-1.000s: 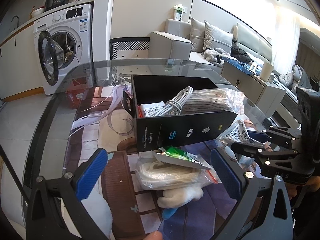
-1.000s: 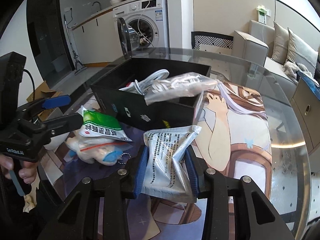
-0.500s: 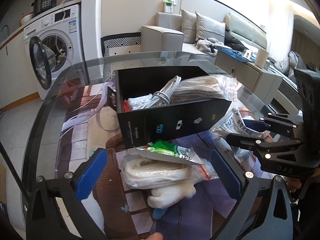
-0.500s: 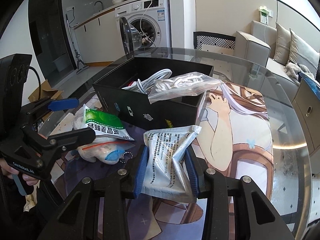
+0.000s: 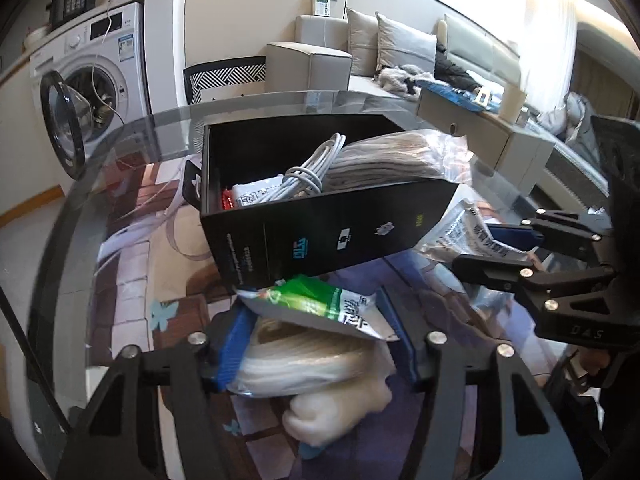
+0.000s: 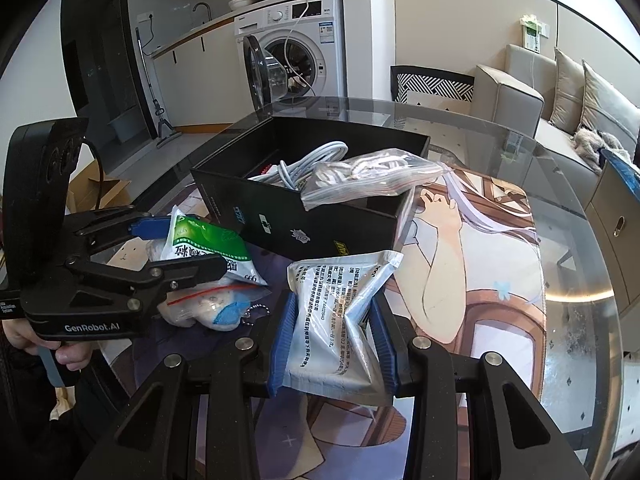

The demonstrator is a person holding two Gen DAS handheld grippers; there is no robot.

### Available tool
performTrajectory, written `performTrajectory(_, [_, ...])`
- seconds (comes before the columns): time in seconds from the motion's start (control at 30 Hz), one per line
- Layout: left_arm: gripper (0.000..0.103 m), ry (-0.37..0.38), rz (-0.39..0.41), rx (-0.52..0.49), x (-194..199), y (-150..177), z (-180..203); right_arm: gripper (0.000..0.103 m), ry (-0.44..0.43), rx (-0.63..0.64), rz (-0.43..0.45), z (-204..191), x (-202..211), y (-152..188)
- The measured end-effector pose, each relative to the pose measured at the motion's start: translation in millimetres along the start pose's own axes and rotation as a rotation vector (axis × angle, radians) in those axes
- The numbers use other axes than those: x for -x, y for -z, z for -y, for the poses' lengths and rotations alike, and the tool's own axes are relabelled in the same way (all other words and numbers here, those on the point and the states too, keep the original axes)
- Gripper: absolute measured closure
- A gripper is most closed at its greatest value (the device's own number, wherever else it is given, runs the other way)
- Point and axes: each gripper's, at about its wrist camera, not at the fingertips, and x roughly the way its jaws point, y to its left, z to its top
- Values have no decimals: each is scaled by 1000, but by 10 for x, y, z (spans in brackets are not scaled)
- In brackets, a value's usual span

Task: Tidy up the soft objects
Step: 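Grasp the green-labelled packet with the left gripper while the right gripper holds the pouch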

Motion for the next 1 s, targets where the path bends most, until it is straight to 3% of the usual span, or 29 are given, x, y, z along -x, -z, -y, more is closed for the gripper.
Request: performTrajectory(1.0, [51,14,152,-3,565,-144,-12,65,-23,90,81,-349,413,-90])
